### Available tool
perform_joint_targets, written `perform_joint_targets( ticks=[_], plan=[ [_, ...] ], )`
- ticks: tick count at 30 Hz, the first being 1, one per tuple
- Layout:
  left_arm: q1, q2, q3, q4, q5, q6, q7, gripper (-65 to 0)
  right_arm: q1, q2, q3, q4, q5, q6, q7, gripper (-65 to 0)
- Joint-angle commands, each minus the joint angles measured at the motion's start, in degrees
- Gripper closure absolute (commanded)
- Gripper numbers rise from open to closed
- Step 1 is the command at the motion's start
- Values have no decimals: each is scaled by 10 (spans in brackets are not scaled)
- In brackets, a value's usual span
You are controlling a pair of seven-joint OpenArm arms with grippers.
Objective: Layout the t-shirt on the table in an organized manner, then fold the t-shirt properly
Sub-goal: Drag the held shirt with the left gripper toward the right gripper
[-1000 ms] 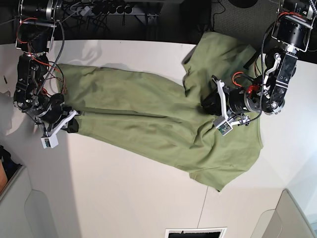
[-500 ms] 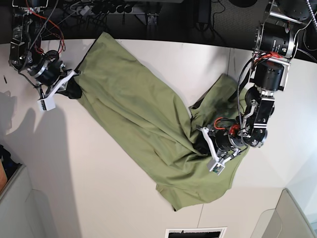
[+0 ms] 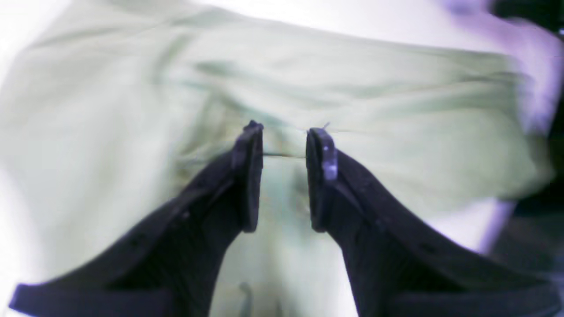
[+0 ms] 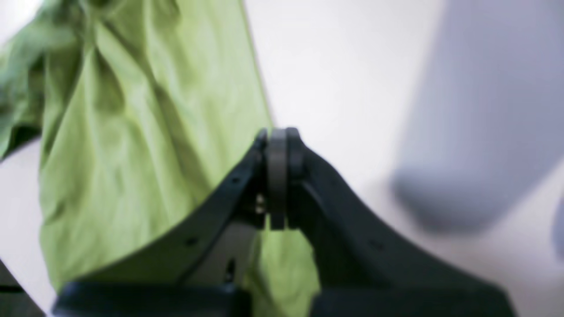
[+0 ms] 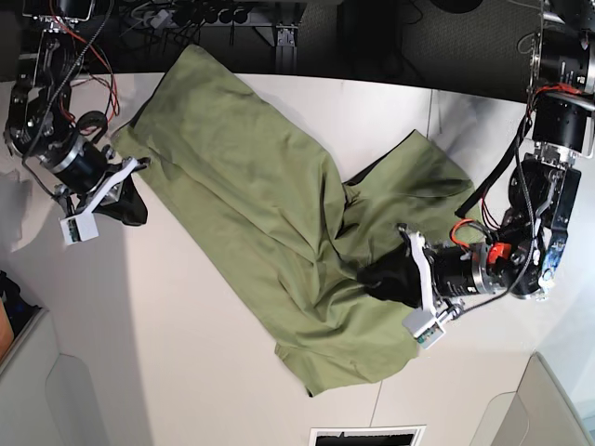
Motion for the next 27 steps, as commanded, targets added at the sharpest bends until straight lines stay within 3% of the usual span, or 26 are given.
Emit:
perform_joint_targets(
  ticks=[1, 4, 8, 14, 18, 27],
  plan=[
    [17, 3, 0, 27, -18, -4, 3, -180, 19, 1, 0, 2, -2, 2, 14, 0],
    [87, 28, 6, 63, 6, -4, -4, -180, 52, -10, -17, -35, -24, 2, 14, 0],
    [144, 77, 6, 57, 65, -4, -56, -180, 95, -11, -63, -103, -43, 2, 14, 0],
    [195, 123, 6, 43, 130, -4, -61, -180, 108, -11, -148, -147, -89, 2, 12, 0],
    [224, 112, 6, 36, 168, -4, -58, -180, 108, -6, -161, -161, -136, -5, 15, 0],
    [257, 10, 6, 36, 162, -4, -63, -180, 107, 46, -161, -167, -144, -14, 32, 0]
  ],
)
